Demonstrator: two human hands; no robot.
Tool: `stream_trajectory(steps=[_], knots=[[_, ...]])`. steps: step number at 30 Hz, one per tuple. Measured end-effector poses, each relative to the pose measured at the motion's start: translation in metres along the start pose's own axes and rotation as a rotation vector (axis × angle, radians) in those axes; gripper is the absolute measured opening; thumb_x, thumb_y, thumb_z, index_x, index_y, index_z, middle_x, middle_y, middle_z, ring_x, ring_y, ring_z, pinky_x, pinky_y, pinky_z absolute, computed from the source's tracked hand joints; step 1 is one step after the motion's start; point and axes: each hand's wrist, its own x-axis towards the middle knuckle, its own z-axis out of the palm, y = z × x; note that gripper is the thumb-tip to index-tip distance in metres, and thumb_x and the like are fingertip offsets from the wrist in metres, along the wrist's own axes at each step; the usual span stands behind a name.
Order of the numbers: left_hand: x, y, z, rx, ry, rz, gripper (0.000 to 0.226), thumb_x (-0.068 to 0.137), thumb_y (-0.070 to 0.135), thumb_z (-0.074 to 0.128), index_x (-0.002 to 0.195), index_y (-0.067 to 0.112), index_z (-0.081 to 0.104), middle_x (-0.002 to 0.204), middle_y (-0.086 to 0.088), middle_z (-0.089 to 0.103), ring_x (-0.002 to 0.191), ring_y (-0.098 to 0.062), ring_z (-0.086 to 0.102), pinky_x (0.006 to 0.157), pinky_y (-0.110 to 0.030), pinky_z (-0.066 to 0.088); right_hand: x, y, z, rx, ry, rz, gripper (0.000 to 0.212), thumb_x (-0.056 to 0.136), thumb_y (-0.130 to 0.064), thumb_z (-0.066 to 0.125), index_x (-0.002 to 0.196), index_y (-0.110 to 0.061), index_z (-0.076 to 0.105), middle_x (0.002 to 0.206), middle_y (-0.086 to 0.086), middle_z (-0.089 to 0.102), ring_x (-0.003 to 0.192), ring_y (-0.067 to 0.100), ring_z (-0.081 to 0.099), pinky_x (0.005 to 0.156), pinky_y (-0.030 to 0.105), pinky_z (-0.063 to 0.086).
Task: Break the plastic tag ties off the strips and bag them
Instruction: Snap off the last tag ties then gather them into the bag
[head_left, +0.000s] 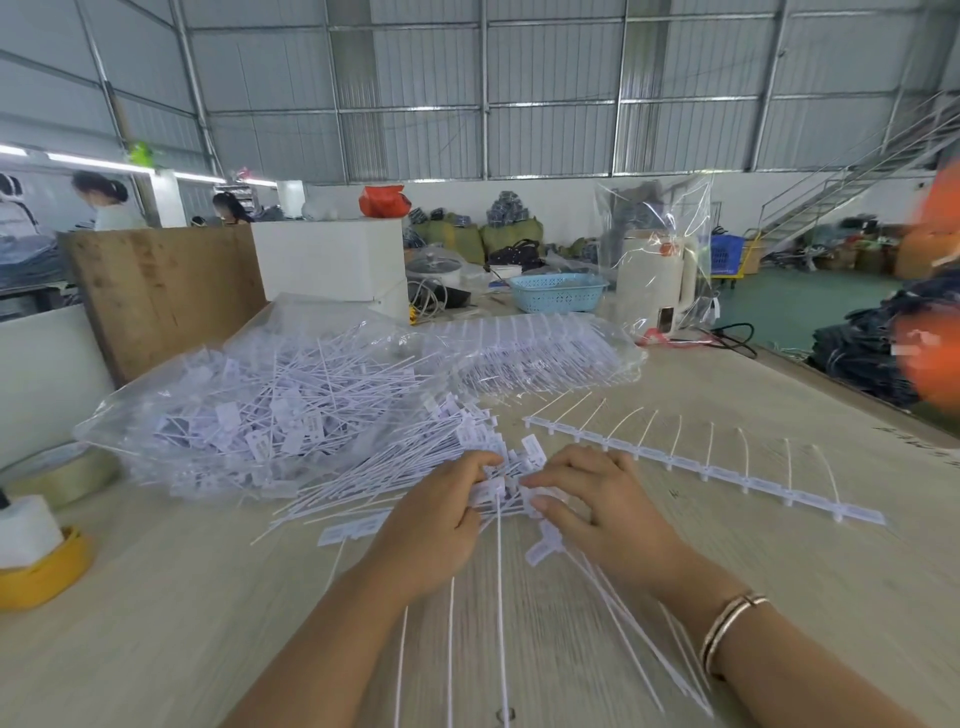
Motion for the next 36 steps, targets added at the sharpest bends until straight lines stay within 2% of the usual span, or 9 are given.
stream_trajectory(steps=[3,6,9,13,18,22,26,31,36], knots=[[0.0,0.002,0.002,-0.026,-0.001,0.0,0.054,0.092,0.006,0.043,0.136,0.034,0.029,0.115,0.015,0.04,0.107,-0.003,0.044,0.088,-0.021,0.036,0.001,-0.013,0.005,0.053,0.012,-0.031,0.028,0.088,-0.037,0.052,0.112,-0.028,0.064,0.104,-0.014,0.06,0.093,-0.005,0.048,0.087,0.014,0.025],[0.0,0.008,0.008,-0.046,-0.001,0.036,0.056,0.088,0.002,0.044,0.136,0.027,0.028,0.119,0.01,0.041,0.111,-0.008,0.045,0.094,-0.028,0.04,0.002,-0.02,0.015,0.091,-0.062,-0.039,0.028,0.09,-0.033,0.055,0.117,-0.025,0.06,0.104,-0.01,0.062,0.093,0.001,0.054,0.084,0.022,0.035],[0.0,0.013,0.01,-0.044,0.01,0.067,0.054,0.086,0.003,0.048,0.134,0.023,0.032,0.118,0.006,0.042,0.106,-0.008,0.046,0.091,-0.027,0.042,0.004,-0.019,0.019,0.172,-0.115,-0.023,0.025,0.087,-0.024,0.061,0.111,-0.017,0.063,0.094,-0.004,0.067,0.079,0.009,0.061,0.077,0.029,0.046],[0.0,0.013,0.004,0.077,-0.001,0.15,0.037,0.087,0.018,0.051,0.123,0.024,0.045,0.107,0.012,0.048,0.093,-0.005,0.046,0.079,-0.024,0.037,0.003,-0.012,0.018,0.239,-0.115,0.015,0.024,0.083,-0.016,0.063,0.107,-0.018,0.066,0.089,-0.005,0.065,0.071,0.008,0.059,0.068,0.018,0.044],[0.002,0.008,0.003,0.24,0.071,0.032,0.017,0.096,0.04,0.04,0.094,0.027,0.051,0.076,0.014,0.056,0.068,-0.009,0.05,0.064,-0.026,0.028,0.004,-0.003,0.016,0.243,-0.043,0.084,0.025,0.083,-0.009,0.063,0.106,-0.018,0.067,0.083,-0.015,0.06,0.072,-0.002,0.055,0.067,0.007,0.038],[0.001,0.004,0.004,0.217,0.047,0.007,0.026,0.094,0.044,0.042,0.077,0.025,0.047,0.062,0.01,0.048,0.056,-0.005,0.042,0.055,-0.019,0.023,0.002,-0.003,0.016,0.192,-0.082,0.108,0.024,0.079,-0.015,0.066,0.102,-0.022,0.066,0.077,-0.022,0.056,0.066,0.002,0.055,0.064,0.009,0.038],[0.001,0.004,0.006,0.207,0.063,0.049,0.027,0.093,0.043,0.047,0.077,0.022,0.048,0.061,0.009,0.047,0.056,-0.004,0.041,0.056,-0.016,0.021,0.003,-0.003,0.019,-0.007,-0.091,0.104,0.016,0.08,-0.034,0.065,0.093,-0.026,0.061,0.079,-0.015,0.062,0.069,0.0,0.052,0.08,0.026,0.036],[0.001,0.002,0.004,0.152,0.041,0.079,0.029,0.094,0.041,0.047,0.08,0.017,0.052,0.063,0.01,0.046,0.059,-0.006,0.041,0.058,-0.017,0.023,0.002,-0.001,0.018,-0.084,-0.046,0.042,0.015,0.083,-0.043,0.063,0.091,-0.03,0.066,0.082,-0.016,0.067,0.074,0.004,0.059,0.075,0.025,0.022],[0.002,0.001,0.004,0.096,0.02,0.094,0.026,0.095,0.038,0.047,0.081,0.016,0.053,0.067,0.009,0.048,0.063,-0.007,0.042,0.058,-0.019,0.024,0.001,0.0,0.017,-0.04,-0.055,0.071,0.02,0.085,-0.048,0.059,0.094,-0.033,0.068,0.086,-0.019,0.068,0.071,0.002,0.059,0.081,0.028,0.028]])
